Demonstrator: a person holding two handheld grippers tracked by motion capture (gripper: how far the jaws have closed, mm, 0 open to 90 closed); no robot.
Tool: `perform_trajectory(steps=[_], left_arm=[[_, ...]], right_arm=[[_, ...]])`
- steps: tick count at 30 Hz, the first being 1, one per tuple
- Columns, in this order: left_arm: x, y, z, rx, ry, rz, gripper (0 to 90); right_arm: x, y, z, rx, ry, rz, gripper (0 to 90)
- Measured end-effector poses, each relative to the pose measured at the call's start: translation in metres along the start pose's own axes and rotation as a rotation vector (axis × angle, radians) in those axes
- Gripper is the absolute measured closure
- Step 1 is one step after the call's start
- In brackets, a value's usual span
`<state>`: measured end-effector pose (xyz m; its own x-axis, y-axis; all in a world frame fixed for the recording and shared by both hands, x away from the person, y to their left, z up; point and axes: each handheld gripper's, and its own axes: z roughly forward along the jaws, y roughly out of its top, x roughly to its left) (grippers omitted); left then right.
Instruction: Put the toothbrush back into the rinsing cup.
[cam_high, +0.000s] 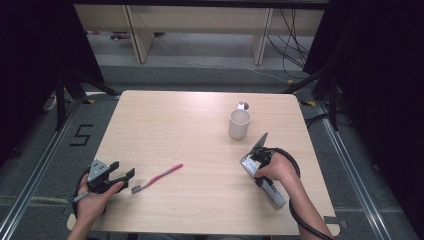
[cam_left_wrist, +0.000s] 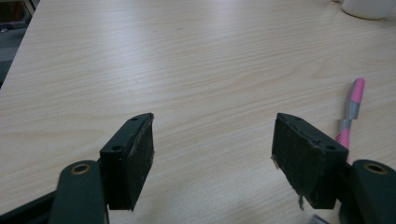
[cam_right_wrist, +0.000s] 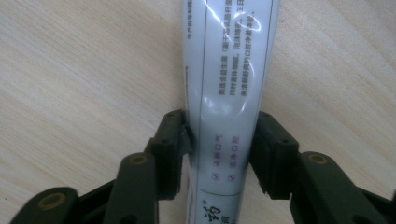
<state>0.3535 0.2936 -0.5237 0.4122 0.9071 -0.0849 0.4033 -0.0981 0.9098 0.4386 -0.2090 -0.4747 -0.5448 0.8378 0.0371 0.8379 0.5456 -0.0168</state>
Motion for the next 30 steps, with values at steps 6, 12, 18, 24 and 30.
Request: perform_trajectory(steps=[6, 12, 18, 24, 30], left_arm=[[-0.016, 0.026, -0.004, 0.07, -0.048, 0.056, 29.7], [-0.035, 0.059, 0.002, 0.331, -0.165, 0.213, 32.2], [-0.053, 0.082, 0.019, 0.522, -0.304, 0.373, 39.2], [-0.064, 0.09, 0.048, 0.679, -0.332, 0.443, 46.2], [-0.07, 0.097, 0.067, 0.817, -0.338, 0.512, 54.0]], right_arm=[[-0.002, -0.003, -0.001, -0.026, 0.008, 0.0, 49.1], [-0.002, -0.006, -0.004, -0.038, 0.009, 0.012, 48.6], [-0.003, -0.009, -0.004, -0.043, 0.018, 0.003, 48.5], [-0.001, -0.01, -0.008, -0.024, 0.045, 0.032, 48.4], [0.0, -0.012, -0.009, -0.035, 0.046, 0.023, 48.4]])
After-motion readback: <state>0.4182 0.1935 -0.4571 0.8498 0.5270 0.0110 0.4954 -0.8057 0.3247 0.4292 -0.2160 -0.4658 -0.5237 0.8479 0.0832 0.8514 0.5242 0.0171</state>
